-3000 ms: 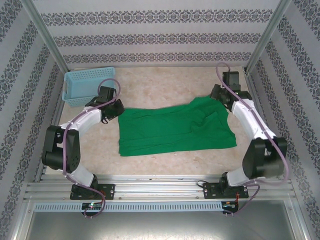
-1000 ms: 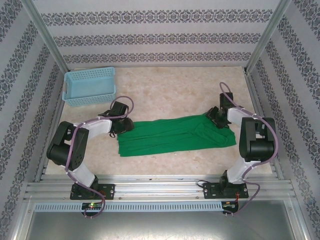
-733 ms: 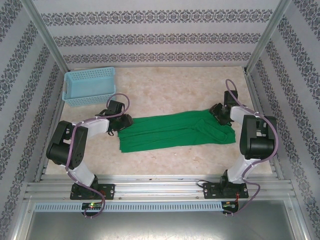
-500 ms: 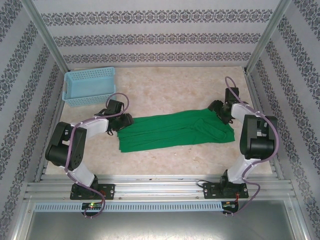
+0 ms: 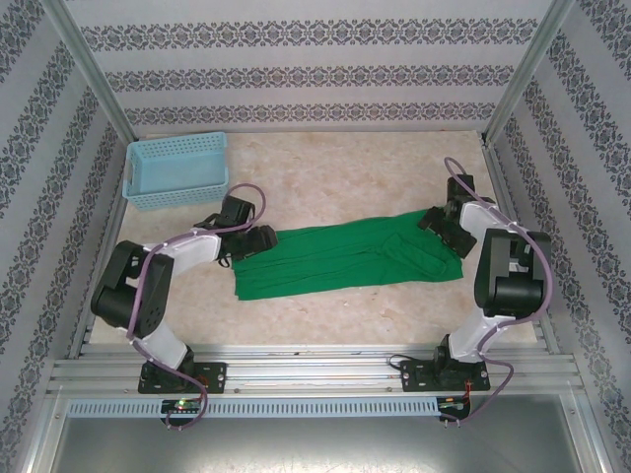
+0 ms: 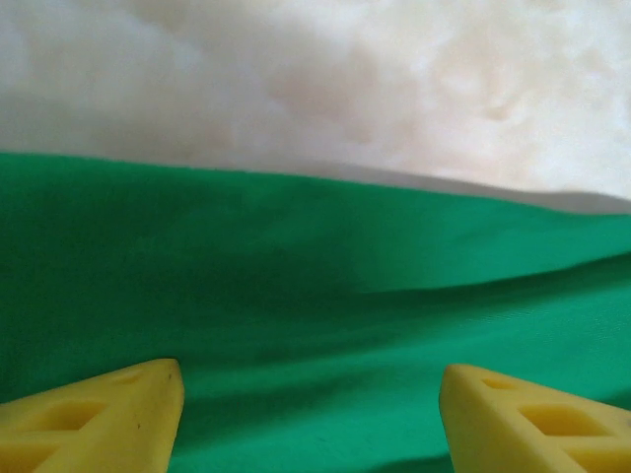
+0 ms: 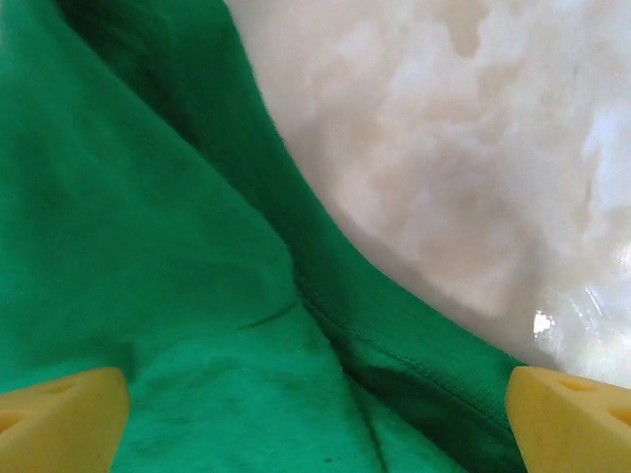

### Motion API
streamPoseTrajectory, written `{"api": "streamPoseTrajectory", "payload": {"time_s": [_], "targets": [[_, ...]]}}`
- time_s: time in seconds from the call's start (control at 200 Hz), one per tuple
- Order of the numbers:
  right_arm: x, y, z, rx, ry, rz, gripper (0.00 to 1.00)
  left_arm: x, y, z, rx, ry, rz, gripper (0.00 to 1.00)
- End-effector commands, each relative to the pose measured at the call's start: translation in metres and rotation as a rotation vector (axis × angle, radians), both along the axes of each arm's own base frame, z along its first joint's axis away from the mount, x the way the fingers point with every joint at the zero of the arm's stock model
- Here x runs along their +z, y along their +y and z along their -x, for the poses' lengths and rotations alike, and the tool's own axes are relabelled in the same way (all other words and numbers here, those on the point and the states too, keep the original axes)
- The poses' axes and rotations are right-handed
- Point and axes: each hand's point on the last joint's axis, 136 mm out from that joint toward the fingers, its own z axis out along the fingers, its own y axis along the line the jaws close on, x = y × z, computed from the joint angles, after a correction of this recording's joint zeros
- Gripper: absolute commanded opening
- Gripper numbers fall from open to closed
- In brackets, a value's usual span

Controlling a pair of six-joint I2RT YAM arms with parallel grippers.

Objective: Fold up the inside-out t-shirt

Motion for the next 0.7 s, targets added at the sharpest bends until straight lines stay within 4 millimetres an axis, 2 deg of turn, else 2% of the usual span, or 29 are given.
{"api": "streamPoseTrajectory", "payload": {"time_s": [0.0,0.155,0.245,0.38,0.55,0.694], "targets": [[-0.009,-0.005,0.014,-0.038,0.064,0.015,0.98,-0.015,0.013,0.001,0.045,0.046,-0.033,0.7],[-0.018,0.01,0.012,-0.006,0.072,-0.017,0.98,-0.029,0.042,0.005,0.141,0.074,-0.045,0.7],[-0.019,0.026,0.009,0.026,0.066,-0.032,0.92,-0.03,0.053,0.007,0.164,0.083,-0.07,0.7],[-0.02,0.048,0.005,0.066,0.056,-0.039,0.81,-0.03,0.061,0.01,0.182,0.082,-0.079,0.71],[-0.022,0.062,0.005,0.092,0.071,-0.027,0.72,-0.026,0.067,0.011,0.195,0.071,-0.082,0.71],[-0.021,0.067,0.006,0.11,0.068,-0.016,0.52,-0.025,0.067,0.012,0.195,0.069,-0.084,0.71]]}}
